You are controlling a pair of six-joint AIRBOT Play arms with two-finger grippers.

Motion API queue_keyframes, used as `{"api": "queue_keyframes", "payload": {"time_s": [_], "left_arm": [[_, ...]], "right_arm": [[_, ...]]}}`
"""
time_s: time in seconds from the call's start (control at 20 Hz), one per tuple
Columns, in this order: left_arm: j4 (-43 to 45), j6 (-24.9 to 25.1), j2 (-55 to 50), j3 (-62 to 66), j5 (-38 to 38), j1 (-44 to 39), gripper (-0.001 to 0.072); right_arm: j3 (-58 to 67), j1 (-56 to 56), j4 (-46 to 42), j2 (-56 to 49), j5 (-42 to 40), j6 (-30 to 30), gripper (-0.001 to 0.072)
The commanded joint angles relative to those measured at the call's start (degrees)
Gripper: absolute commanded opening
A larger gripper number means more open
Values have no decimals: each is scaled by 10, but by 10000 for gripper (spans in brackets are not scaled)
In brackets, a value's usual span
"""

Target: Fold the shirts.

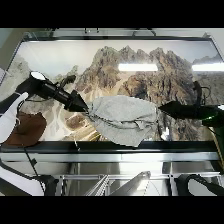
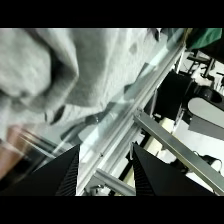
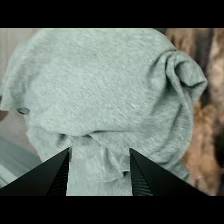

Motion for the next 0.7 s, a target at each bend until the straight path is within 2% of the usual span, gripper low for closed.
{"api": "queue_keyframes", "payload": {"time_s": [0.0,0.05,0.35,0.65], "left_arm": [[8,0,60,-124,67,-32,343],[9,0,70,-153,93,-47,343],[9,0,76,-227,228,-141,342],[8,0,76,-227,312,-150,344]], "right_arm": [[0,7,-47,-28,-1,13,431],[0,13,-47,-41,-2,13,462],[0,82,-40,-131,-17,13,452],[0,149,-10,-156,-57,10,451]]}}
